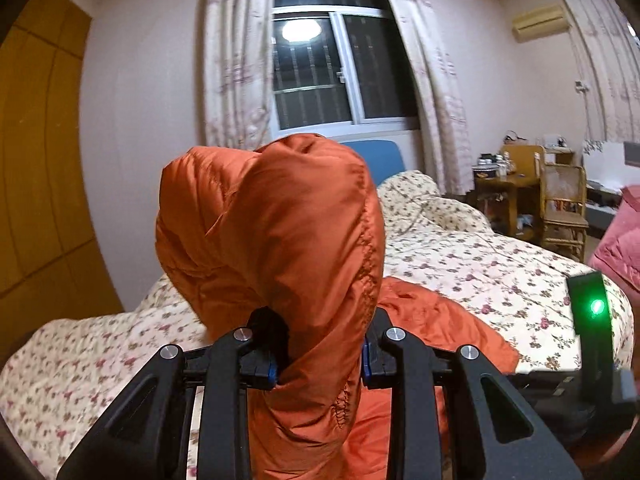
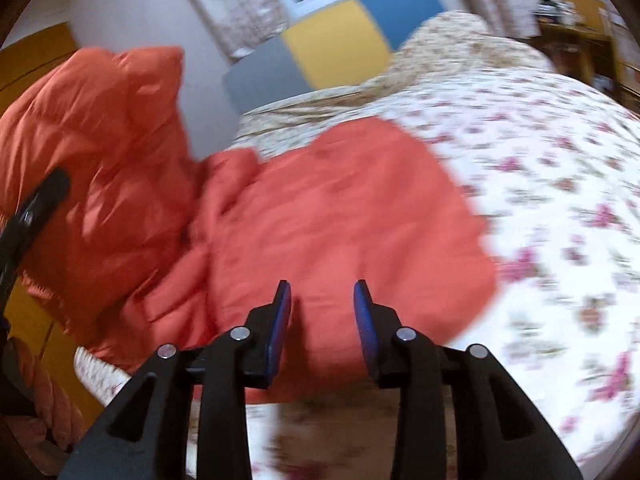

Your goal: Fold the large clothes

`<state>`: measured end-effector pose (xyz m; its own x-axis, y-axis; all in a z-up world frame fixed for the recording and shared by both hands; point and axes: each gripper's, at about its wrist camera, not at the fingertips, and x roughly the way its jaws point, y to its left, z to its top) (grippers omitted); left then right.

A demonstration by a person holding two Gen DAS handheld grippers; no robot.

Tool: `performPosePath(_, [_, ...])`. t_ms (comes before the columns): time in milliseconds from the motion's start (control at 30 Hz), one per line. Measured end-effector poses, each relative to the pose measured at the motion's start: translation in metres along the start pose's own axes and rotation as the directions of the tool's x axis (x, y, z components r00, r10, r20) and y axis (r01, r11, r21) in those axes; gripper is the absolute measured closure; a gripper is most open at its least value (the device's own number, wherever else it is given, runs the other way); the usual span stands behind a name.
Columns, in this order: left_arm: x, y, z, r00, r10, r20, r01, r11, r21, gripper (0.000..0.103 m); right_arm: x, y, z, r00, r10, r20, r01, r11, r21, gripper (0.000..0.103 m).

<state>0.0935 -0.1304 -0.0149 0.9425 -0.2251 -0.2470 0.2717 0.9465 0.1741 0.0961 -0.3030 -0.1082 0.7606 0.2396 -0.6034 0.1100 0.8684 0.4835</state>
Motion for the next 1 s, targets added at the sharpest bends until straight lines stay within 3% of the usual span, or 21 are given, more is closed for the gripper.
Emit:
performPosePath(200, [0.024,-0.031,-0.008,0.996,-0.082,-0.039,0.084,0.995,0.047,0.075,-0.014,-0.025,0.004,1.0,0.01,-0.006,-0.009,0.998,0.055,0.064])
performPosePath(333, [0.042,-0.061,-0.026,0.986,-0.127,-0.11,0.142,0.979,0.143,0.075,-0.015,-0.038,0.019,1.0,0.019,0.006,-0.019,0.997,0.076,0.061])
performPosePath(400, [0.049,-0.075,-0.04,0.979,-0.146,-0.141,0.17,0.969,0.18,0.069,-0.022,-0.044,0.024,1.0,0.014,0.023,-0.016,0.995,0.098,0.053])
performPosePath(467, [0.054,-0.087,-0.052,0.976,-0.151,-0.156,0.183,0.96,0.213,0.065,-0.034,-0.049,0.023,0.999,0.02,0.038,-0.025,0.993,0.112,0.051])
performPosePath(600, [0.056,-0.105,-0.072,0.973,-0.173,-0.154,0.209,0.94,0.268,0.052,-0.053,-0.057,0.034,0.99,0.124,0.067,-0.133,0.979,0.155,0.045])
performPosePath(700, [0.055,-0.107,-0.076,0.97,-0.188,-0.152,0.222,0.94,0.26,0.05,-0.059,-0.05,0.044,0.971,0.232,0.055,-0.238,0.959,0.155,0.042])
performPosePath(833, [0.055,-0.105,-0.077,0.97,-0.193,-0.148,0.226,0.94,0.255,0.05,-0.04,-0.024,0.056,0.963,0.258,-0.073,-0.251,0.963,0.095,0.042])
performPosePath(867, [0.055,-0.104,-0.077,0.97,-0.194,-0.148,0.227,0.94,0.256,0.05,-0.032,-0.017,0.058,0.963,0.248,-0.108,-0.241,0.968,0.073,0.045])
performPosePath(933, [0.051,-0.104,-0.078,0.969,-0.2,-0.147,0.233,0.938,0.257,0.05,-0.024,-0.005,0.058,0.968,0.214,-0.132,-0.214,0.977,0.015,0.066])
performPosePath(967, [0.05,-0.102,-0.078,0.967,-0.206,-0.149,0.239,0.936,0.257,0.05,-0.022,-0.002,0.057,0.973,0.187,-0.136,-0.191,0.982,-0.012,0.083])
performPosePath(1000, [0.047,-0.099,-0.078,0.963,-0.219,-0.154,0.253,0.933,0.256,0.05,-0.021,0.001,0.056,0.98,0.148,-0.135,-0.154,0.987,-0.037,0.088])
